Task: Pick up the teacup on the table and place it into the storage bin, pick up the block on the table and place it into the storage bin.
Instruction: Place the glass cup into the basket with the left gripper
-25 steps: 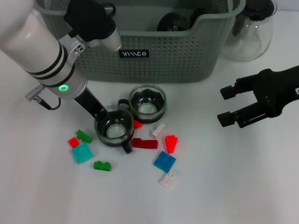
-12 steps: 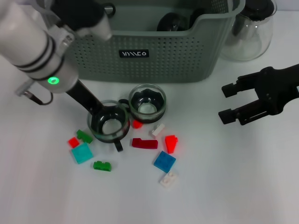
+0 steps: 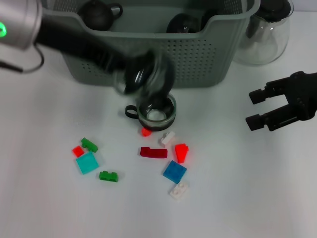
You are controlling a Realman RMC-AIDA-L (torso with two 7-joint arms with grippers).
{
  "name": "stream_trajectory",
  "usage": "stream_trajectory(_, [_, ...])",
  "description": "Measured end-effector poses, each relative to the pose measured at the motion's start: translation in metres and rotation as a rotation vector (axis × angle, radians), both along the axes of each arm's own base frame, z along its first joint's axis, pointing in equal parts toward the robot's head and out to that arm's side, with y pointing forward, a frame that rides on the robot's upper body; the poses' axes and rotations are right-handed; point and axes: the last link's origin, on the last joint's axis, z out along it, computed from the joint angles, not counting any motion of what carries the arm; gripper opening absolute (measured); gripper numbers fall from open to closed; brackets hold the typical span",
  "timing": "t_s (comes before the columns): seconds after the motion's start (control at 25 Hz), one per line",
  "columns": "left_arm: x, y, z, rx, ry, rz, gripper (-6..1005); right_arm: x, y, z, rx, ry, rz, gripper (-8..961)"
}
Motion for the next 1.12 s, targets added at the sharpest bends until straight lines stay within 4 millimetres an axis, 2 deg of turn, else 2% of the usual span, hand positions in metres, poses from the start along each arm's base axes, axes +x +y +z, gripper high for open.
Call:
stream_trajectory(0.24, [0.038,0.028,0.021,0.124,-0.045,-0.101,50,0.006,0.000,0.003,-0.005,-0.002,-0.023,928])
stream_trajectory(0.32, [0.053,0.044,0.025,0.178,-0.027,-0.108,50,0.006,0.000,0.004,-0.005,-0.003,-0.024,928])
stream_trajectory(0.48, [0.066,0.080,0.023,0.255,0.067,-0.077,50,0.005,0.000,0.003,-0.007,-0.005,-0.021,928])
stream_trajectory(0.64, [0.060,0.118,0.010,0.309,0.193,-0.006,50,0.006,0.001,0.003,-0.011,-0.015,-0.020,927])
stream_trajectory(0.76, [0.056,0.138,0.000,0.359,0.273,0.031,50,0.007,0.001,0.003,-0.012,-0.028,-0.023,927])
stream_trajectory(0.92, [0.053,0.155,-0.015,0.415,0.374,0.056,50,0.007,0.002,0.003,-0.008,-0.030,-0.018,928])
stream_trajectory(1.12, [0.047,0.162,-0.035,0.444,0.445,0.060,50,0.006,0.003,0.001,-0.009,-0.030,-0.011,927])
